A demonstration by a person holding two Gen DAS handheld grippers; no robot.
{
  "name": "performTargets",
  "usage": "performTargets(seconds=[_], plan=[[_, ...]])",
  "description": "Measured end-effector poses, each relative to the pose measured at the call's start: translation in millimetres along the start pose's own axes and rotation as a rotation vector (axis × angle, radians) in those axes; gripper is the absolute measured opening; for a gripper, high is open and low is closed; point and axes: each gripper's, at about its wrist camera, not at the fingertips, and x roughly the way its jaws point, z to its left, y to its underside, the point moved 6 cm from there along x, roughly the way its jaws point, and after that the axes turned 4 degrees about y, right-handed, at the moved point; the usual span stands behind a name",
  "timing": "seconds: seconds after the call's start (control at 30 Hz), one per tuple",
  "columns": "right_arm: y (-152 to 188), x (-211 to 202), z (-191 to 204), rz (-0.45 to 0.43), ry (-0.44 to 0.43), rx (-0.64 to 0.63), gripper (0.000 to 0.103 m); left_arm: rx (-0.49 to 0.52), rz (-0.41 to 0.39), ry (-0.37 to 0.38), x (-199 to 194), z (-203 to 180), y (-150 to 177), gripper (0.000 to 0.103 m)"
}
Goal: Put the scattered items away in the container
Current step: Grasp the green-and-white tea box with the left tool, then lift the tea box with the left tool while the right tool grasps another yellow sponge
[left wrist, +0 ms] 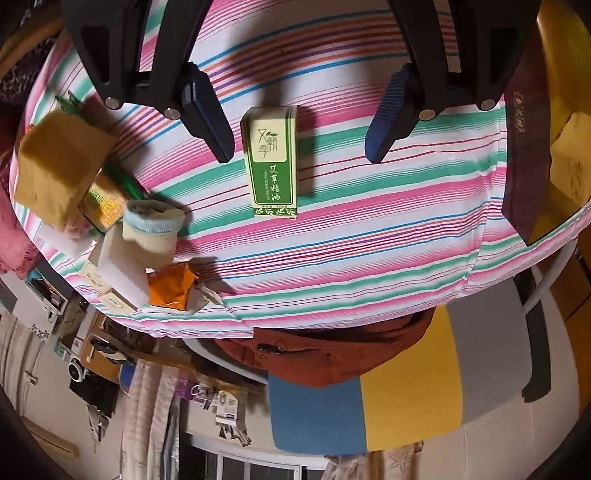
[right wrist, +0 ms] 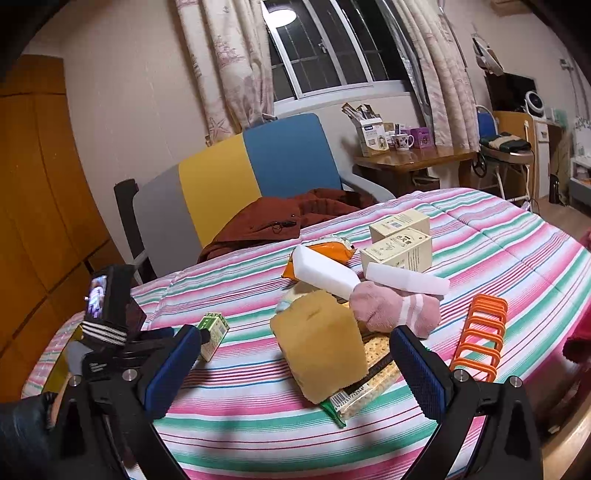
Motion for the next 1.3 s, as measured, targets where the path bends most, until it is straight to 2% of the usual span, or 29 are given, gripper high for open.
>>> performTargets(seconds=[0.1, 0.2, 0.33, 0.6, 0.77, 0.87, 0.97, 1.07, 1.17, 1.23, 1.3], plan=[[0.1, -0.6, 0.8, 0.000, -0.003, -0.001, 0.103, 0.001, 0.032, 0.025, 5.3, 2.4, -2.6, 0.075], [-0.1, -1.6, 2.1, -0.008, -0.011, -0.006, 0.103, 0.045, 0.038, 0.025, 12.3, -1.2, -7.5, 0.075], [-2.0, -2.1, -0.5, -0.015, -0.012, -0.014, 0.103, 0.053, 0.053, 0.021, 23.7, -4.8, -10.8, 0.075], [0.6, 12.3, 7.6, 0.002, -0.015, -0.056, 0.103, -0.050, 0.102, 0.082, 41.8, 1.9, -7.2, 0.066], [-3.6, 24.6, 12.2, 0.006, 0.033, -0.092, 0.103, -0.077, 0.116, 0.113, 43.2, 5.1, -8.1, 0.068], [-4.9, 37.2, 11.0, 0.039, 0.048, -0.102, 0.103, -0.065, 0.124, 0.126, 44.2, 4.0, -7.8, 0.071], [-1.0, 55.6, 13.2, 0.107, 0.061, -0.142, 0.103, -0.047, 0.130, 0.131, 44.3, 3.6, -7.9, 0.071], [3.6, 69.2, 13.7, 0.162, 0.081, -0.168, 0.103, -0.024, 0.124, 0.107, 45.0, 1.1, -7.5, 0.069], [7.8, 74.5, 11.4, 0.190, 0.108, -0.177, 0.103, 0.008, 0.102, 0.070, 43.9, 1.3, -4.7, 0.061], [9.0, 76.1, 8.7, 0.194, 0.123, -0.170, 0.099, 0.016, 0.088, 0.056, 42.2, 3.8, -3.5, 0.055], [11.2, 80.0, 7.1, 0.208, 0.142, -0.171, 0.081, 0.006, 0.075, 0.046, 40.1, 9.0, -2.8, 0.044]])
